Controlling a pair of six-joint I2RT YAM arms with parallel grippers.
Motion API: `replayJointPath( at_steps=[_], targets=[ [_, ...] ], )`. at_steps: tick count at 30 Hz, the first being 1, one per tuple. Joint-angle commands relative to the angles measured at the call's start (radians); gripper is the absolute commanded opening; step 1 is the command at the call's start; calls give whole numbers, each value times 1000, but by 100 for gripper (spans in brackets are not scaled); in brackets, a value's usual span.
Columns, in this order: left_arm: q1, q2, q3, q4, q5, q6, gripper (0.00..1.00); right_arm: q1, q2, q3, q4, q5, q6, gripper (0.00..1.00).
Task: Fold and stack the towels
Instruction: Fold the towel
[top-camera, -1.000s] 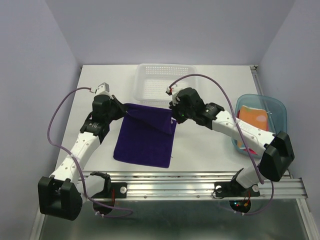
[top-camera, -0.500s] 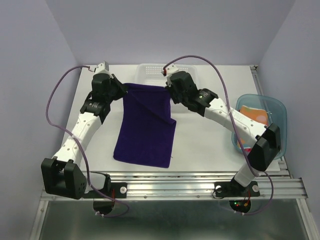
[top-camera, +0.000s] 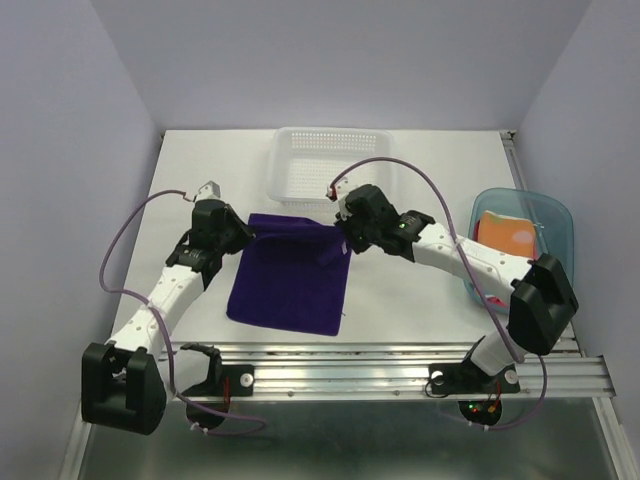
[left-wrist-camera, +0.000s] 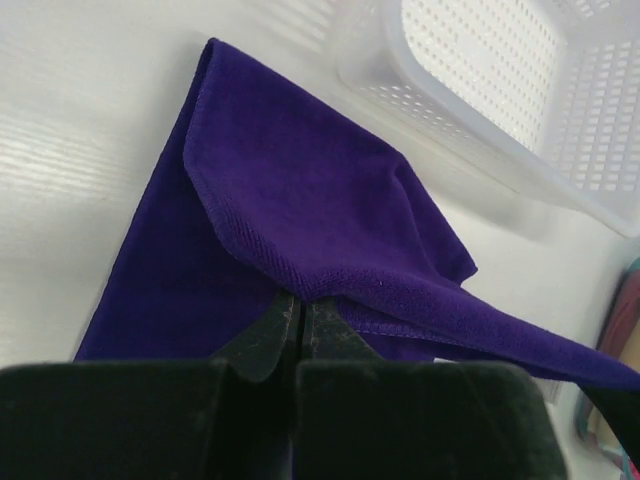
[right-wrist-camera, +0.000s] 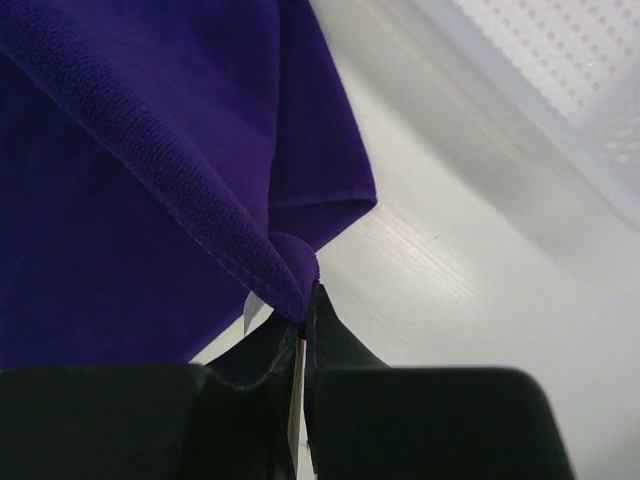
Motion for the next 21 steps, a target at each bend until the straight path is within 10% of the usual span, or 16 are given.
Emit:
replayJointPath(
  at_steps=[1, 21],
  targets=[
    [9, -74, -37, -23, -113, -80, 0, 48, -87, -68, 48, -60, 82, 1],
    [9, -254, -159, -407, -317, -356, 0, 309, -23, -133, -62, 95, 272, 1]
  ],
)
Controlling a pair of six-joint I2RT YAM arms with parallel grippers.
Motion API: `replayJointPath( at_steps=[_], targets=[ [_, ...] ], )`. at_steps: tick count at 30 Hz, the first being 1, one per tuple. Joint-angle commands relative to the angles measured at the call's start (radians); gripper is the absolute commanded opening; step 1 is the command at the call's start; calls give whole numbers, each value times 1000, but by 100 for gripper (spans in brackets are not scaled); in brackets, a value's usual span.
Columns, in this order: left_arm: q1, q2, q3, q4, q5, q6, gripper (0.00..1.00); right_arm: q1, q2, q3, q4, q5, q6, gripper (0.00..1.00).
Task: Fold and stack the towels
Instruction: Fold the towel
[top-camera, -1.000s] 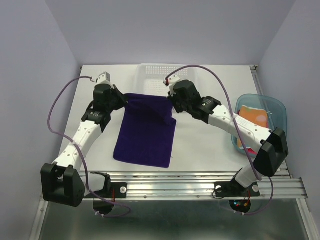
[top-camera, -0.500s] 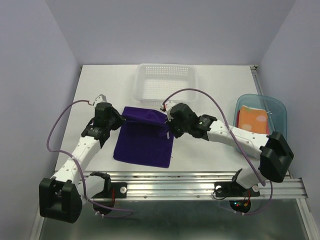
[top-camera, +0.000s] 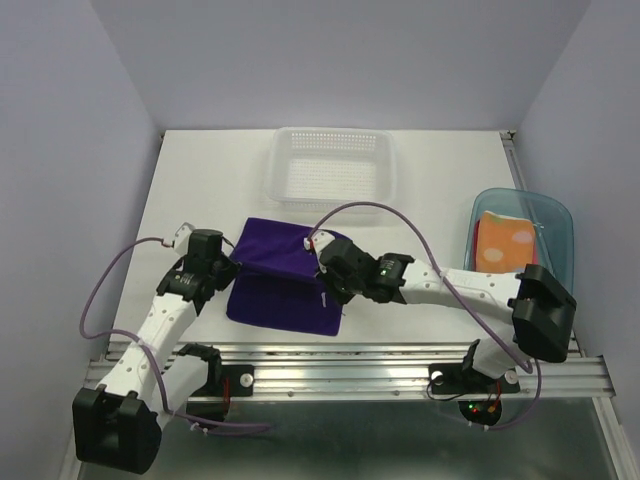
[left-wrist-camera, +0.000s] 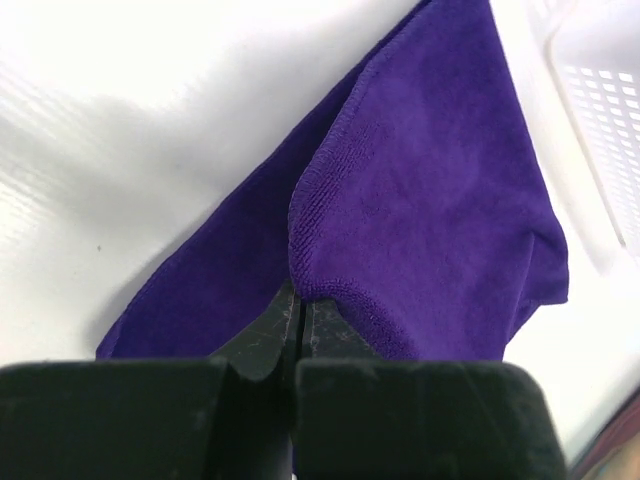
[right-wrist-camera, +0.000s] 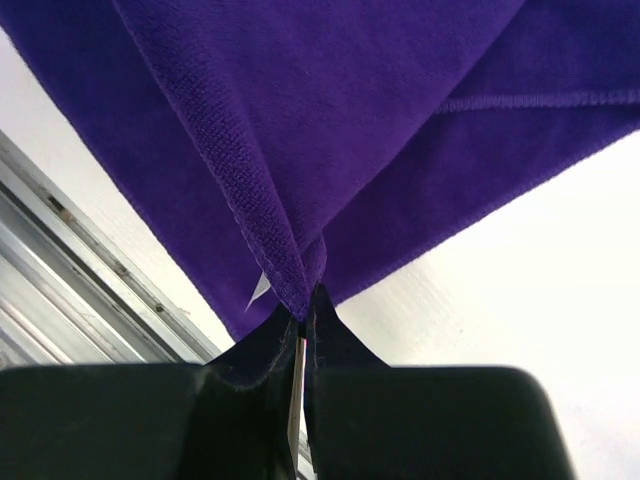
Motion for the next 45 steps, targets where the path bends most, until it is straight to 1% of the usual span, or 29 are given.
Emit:
replayJointPath(
  at_steps=[1, 5, 9, 10, 11, 13, 15, 17, 19, 22, 24, 28, 34, 37, 40, 43, 45],
  targets=[
    [8, -32, -30, -73, -121, -76, 0, 33, 42, 68, -114, 158, 40, 1],
    [8, -7, -45, -64, -80, -76, 0, 39, 65, 117, -190, 217, 37, 1],
    [8, 11, -41, -52, -74, -74, 0, 39, 79, 187, -281, 283, -16, 1],
    [8, 9, -42, -44, -65, -62, 0, 40, 85, 247, -330, 313, -31, 1],
    [8, 6, -42, -34, -45, -62, 0, 39, 97, 278, -354, 386, -56, 1],
    [8, -4, -47, -18, -22, -51, 0, 40, 113, 380, -426, 456, -90, 1],
    [8, -23, -42, -9, -12, -43, 0, 40, 124, 421, -441, 482, -119, 1],
    [8, -38, -36, -17, -19, -39, 0, 40, 124, 419, -442, 502, -140, 1],
    [8, -49, -33, -27, -23, -39, 0, 40, 122, 386, -438, 488, -142, 1],
    [8, -53, -38, -33, -28, -42, 0, 53, 121, 284, -416, 449, -80, 1],
    [8, -44, -42, -47, -35, -69, 0, 71, 117, 203, -393, 424, -56, 1],
    [8, -15, -35, -76, -49, -111, 0, 89, 110, 125, -288, 354, -32, 1],
    [8, 0, -41, -102, -60, -170, 0, 100, 101, 73, -163, 217, -49, 1],
    [8, 6, -38, -109, -69, -188, 0, 106, 102, 62, -135, 183, -53, 1],
    [8, 13, -38, -107, -66, -185, 0, 106, 102, 57, -128, 186, -58, 1],
    [8, 13, -45, -99, -48, -181, 6, 108, 119, 62, -122, 153, -65, 2],
    [8, 8, -47, -101, -42, -181, 6, 108, 133, 62, -117, 146, -68, 3]
  ],
)
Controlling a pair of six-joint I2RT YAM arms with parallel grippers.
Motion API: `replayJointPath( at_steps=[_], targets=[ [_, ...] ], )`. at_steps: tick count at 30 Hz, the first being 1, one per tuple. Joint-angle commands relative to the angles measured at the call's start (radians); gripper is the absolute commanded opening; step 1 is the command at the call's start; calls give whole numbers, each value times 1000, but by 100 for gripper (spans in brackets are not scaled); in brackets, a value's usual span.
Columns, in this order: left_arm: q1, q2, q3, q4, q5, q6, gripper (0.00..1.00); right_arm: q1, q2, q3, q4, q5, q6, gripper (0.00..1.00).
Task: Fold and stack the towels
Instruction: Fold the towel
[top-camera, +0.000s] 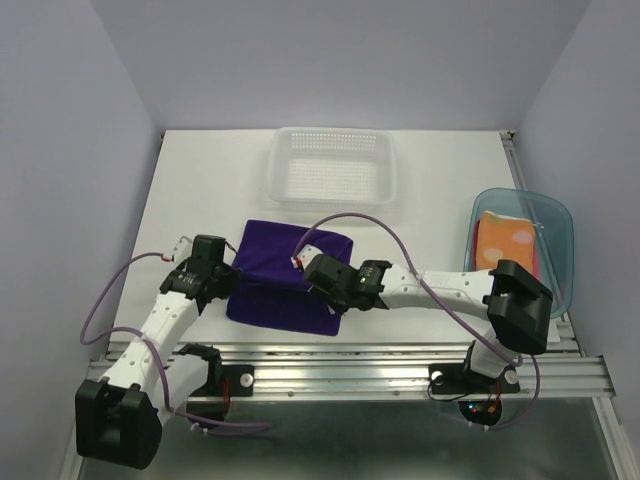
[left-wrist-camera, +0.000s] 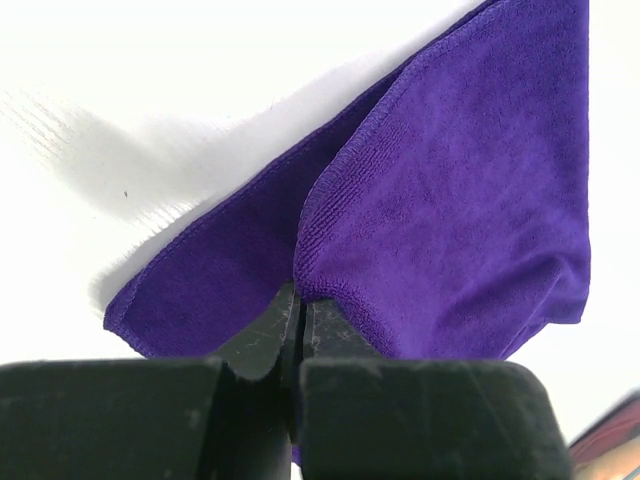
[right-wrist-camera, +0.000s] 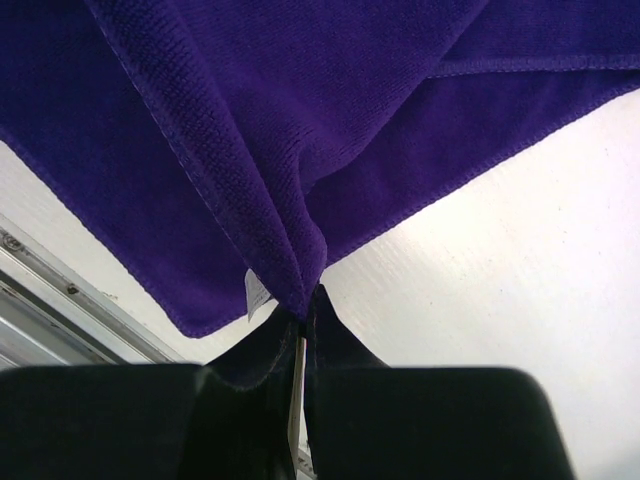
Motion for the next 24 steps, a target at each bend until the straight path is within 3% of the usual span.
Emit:
replayJointPath(
  at_steps=[1, 4, 7, 8, 10, 13, 19, 24],
  targets=[
    [8, -10, -14, -19, -43, -20, 6, 12, 8, -6, 25, -32, -14, 3],
    [8, -36, -28, -9, -22, -9, 10, 14, 33, -6, 21, -23, -14, 5],
    [8, -57, -39, 2, -10, 0, 48, 16, 39, -4, 28, -29, -14, 11],
    [8, -69, -42, 4, -7, 5, 66, 19, 39, -6, 31, -35, -14, 13],
    [8, -85, -46, 5, -4, 6, 75, 22, 33, -12, 34, -37, -14, 21],
    [8, -125, -46, -4, -17, -1, 78, 26, 19, -21, 43, -59, -16, 33],
    [8, -204, -26, -42, -80, -8, 94, 39, -16, -58, 72, -116, -14, 43],
    [8, -165, -16, 74, -40, 81, 99, 39, -76, -96, 112, -153, -20, 51]
  ],
)
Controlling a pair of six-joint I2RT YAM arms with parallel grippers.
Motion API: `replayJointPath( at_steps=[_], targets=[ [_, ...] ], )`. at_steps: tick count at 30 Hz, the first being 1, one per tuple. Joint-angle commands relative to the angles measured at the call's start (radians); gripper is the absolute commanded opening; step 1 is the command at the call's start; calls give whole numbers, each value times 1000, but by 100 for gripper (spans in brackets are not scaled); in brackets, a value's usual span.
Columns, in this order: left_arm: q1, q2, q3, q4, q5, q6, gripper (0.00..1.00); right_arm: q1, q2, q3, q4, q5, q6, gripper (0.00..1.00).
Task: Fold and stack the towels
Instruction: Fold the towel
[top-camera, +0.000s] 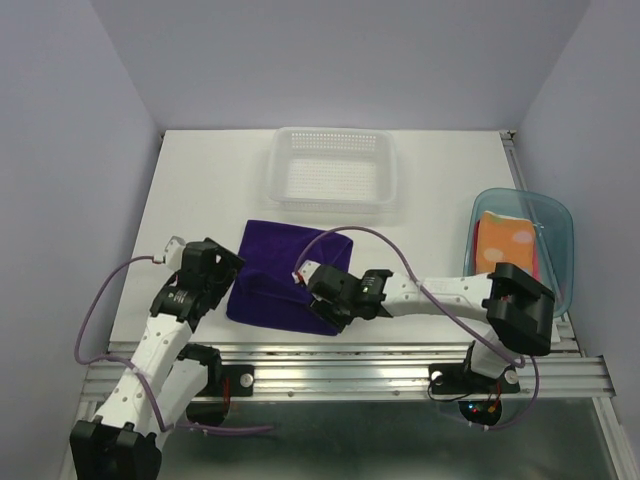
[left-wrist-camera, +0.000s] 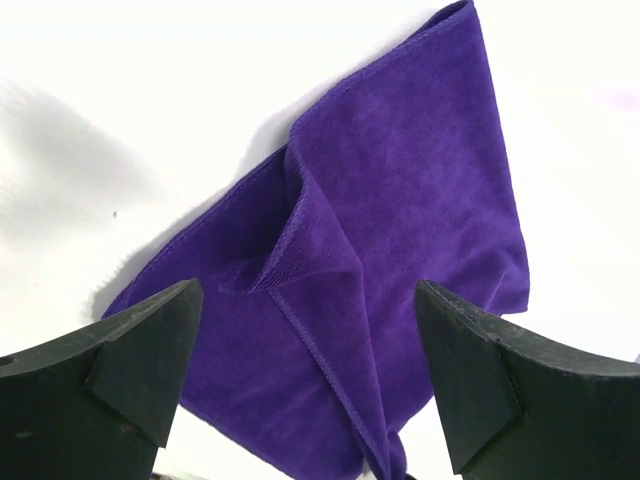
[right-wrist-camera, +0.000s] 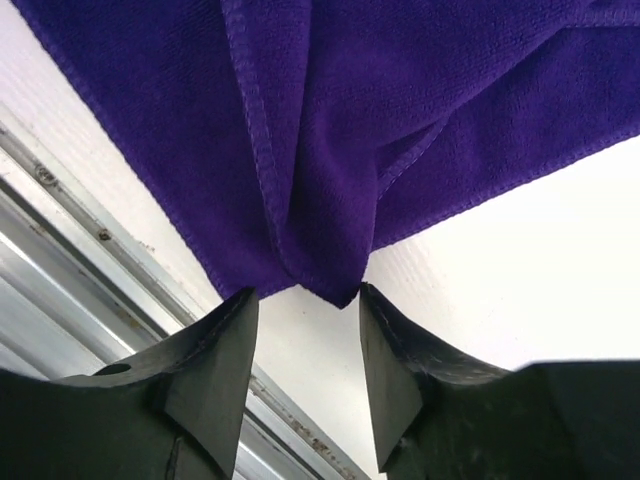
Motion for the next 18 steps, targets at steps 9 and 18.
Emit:
replayJointPath(
  at_steps=[9, 18],
  targets=[
    [6, 416, 222, 339, 47, 370, 99, -89, -279, -145, 253, 184, 277, 85],
    [32, 742, 429, 459, 119, 567, 99, -324, -211, -142, 338, 253, 506, 81]
  ],
)
